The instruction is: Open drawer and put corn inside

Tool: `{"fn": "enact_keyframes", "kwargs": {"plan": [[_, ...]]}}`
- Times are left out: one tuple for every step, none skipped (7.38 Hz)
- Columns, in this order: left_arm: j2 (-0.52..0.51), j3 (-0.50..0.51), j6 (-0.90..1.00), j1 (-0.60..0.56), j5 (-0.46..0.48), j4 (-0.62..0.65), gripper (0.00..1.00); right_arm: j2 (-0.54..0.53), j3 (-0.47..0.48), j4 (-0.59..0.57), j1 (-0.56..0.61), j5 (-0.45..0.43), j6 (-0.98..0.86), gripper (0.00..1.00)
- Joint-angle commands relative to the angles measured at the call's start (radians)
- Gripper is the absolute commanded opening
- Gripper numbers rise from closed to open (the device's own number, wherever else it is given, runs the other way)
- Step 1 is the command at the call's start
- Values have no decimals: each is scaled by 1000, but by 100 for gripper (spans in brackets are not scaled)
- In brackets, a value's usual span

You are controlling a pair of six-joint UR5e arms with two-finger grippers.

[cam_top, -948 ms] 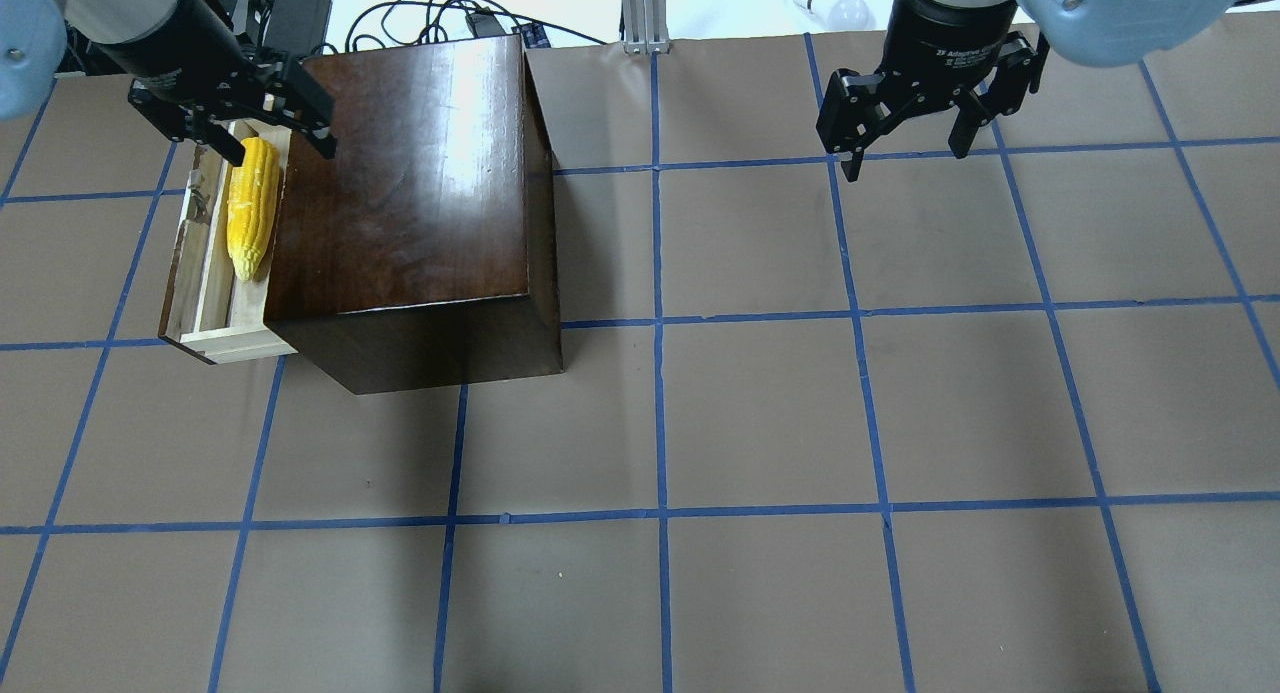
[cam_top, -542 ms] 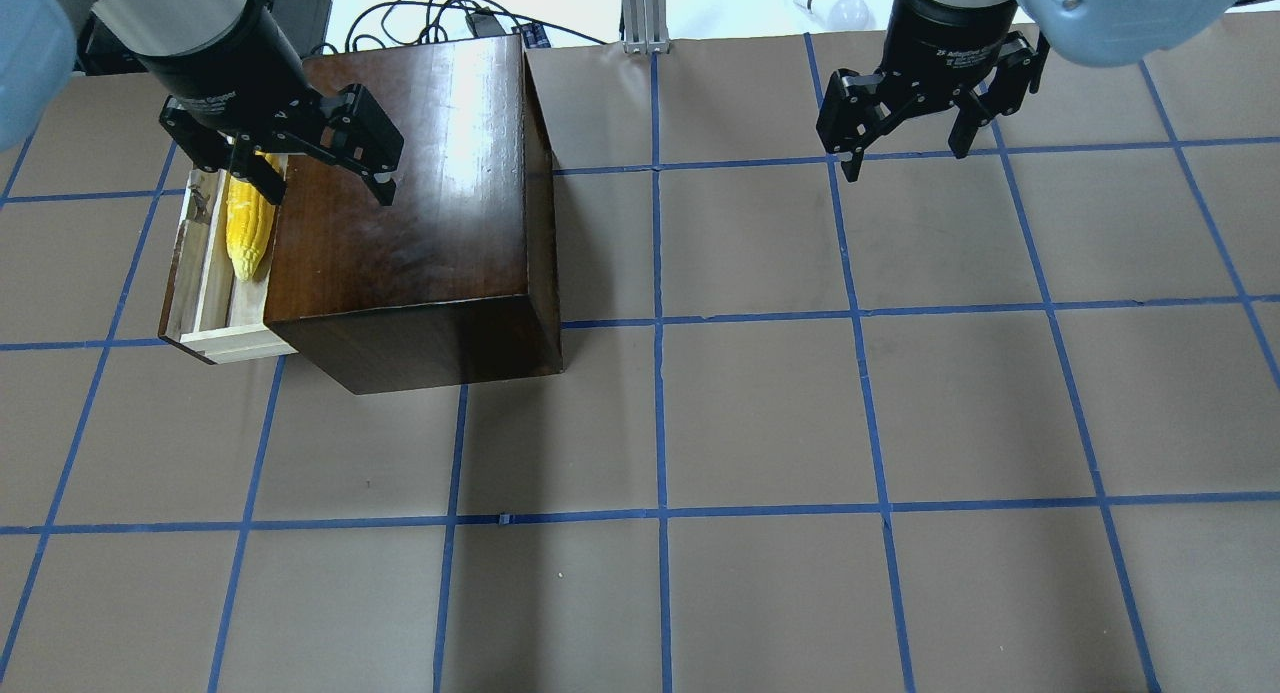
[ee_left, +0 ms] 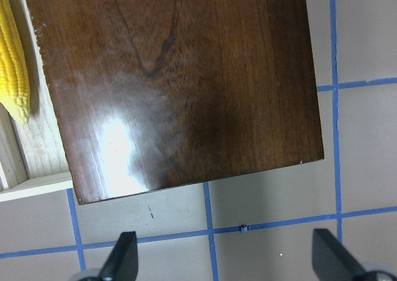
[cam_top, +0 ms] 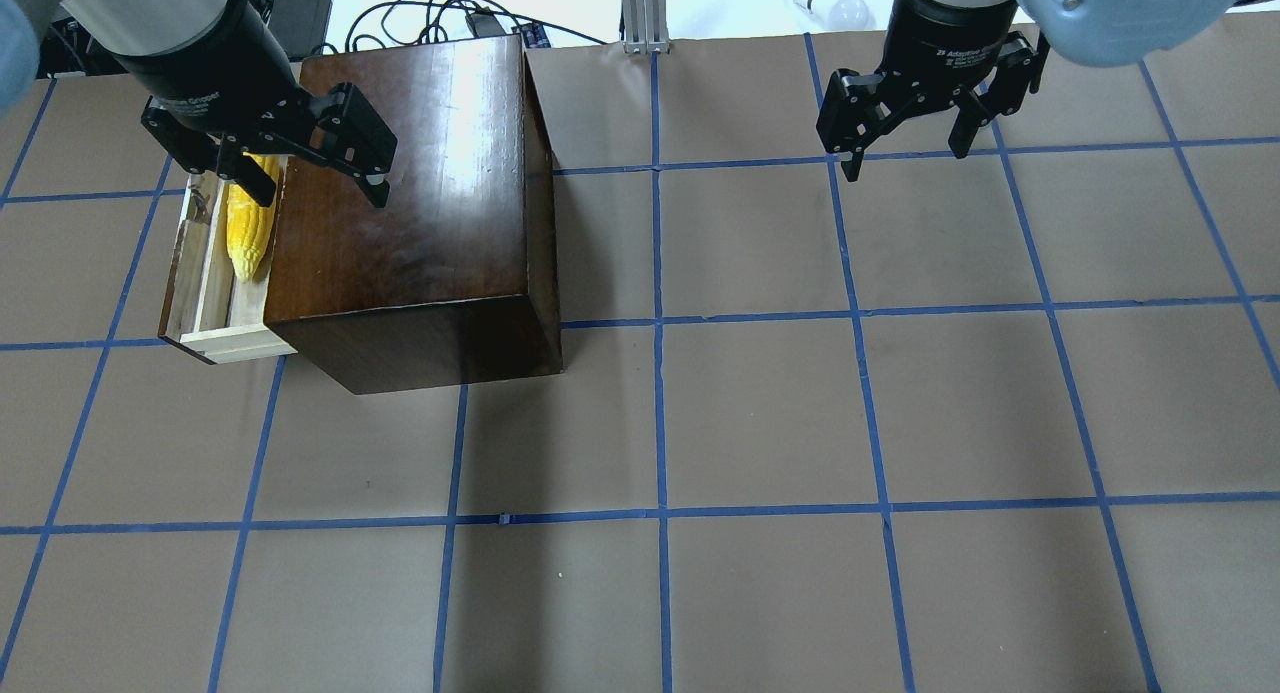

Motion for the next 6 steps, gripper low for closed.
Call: {"fn": "enact_keyframes", "kwargs": {"plan": [[6,-1,-2,0,1,-1,100,0,0,2,0,0,0,100],[9,-3,-3,0,1,-14,100,0,0,0,0,0,0,100],[12,-1,-3,0,1,-22,100,0,0,0,0,0,-1,100],[14,-1,-2,2,4,-22,100,0,0,0,0,0,-1,100],[14,-1,0,2,4,-22,100,0,0,0,0,0,0,100],[14,-3,-2,2,2,-24,100,0,0,0,0,0,-1,100]]}}
